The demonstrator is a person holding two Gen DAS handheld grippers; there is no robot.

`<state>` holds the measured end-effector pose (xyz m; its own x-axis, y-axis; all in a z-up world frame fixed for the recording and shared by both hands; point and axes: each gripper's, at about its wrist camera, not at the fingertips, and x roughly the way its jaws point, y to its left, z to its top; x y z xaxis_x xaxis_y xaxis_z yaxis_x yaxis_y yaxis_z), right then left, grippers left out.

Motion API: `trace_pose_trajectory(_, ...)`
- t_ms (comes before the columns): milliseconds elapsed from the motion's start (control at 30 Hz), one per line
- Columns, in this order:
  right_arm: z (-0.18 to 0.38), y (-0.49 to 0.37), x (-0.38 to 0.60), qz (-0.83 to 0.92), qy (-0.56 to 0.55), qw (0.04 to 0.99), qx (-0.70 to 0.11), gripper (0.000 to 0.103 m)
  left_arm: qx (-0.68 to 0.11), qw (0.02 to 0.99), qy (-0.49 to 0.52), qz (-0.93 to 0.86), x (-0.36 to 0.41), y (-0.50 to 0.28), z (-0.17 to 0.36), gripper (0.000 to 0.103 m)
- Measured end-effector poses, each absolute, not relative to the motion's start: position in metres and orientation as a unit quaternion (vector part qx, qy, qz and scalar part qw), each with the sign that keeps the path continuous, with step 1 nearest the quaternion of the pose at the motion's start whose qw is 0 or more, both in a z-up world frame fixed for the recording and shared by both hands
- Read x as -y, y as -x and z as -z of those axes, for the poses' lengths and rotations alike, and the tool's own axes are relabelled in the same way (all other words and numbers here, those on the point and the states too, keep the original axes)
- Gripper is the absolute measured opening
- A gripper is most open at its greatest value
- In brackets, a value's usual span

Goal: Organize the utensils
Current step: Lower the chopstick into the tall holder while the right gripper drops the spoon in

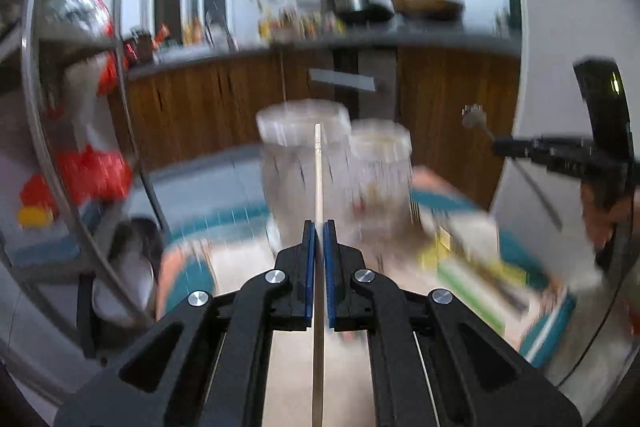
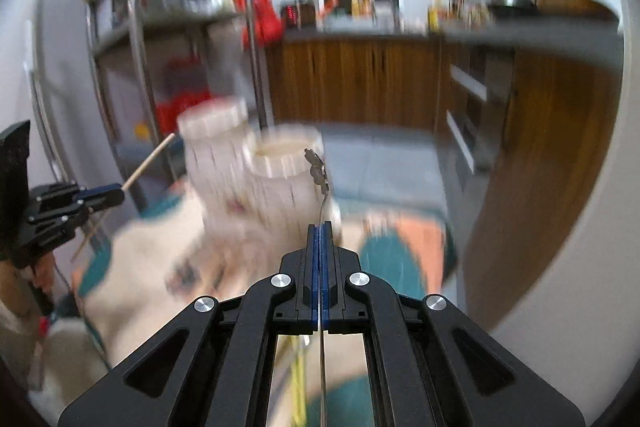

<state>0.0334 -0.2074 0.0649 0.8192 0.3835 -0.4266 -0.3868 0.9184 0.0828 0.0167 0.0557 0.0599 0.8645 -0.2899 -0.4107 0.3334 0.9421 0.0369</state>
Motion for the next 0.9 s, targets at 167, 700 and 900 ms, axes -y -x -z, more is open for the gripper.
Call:
trace_pose_trajectory(167,-0.103,-0.058,0.196,-0.227,-0.046,0.965,-0.126,0.002,-0.130,0.977,0.013,0.168,-0.059,-0.053,-0.103,0.004)
trace_pose_trajectory(700,-0.083,-0.166,0.184,-0.263,-0.187,0.943,-0.075,0.002,-0.082,0.983,0.095,0.135,-0.039,-0.183,-0.112,0.004)
trace_pose_trajectory(900,-0.060,-0.173,0.174,-0.256,-0.159,0.947,-0.113,0.002,-0.089,0.983,0.093,0.132,-0.041,-0.178,-0.090,0.004)
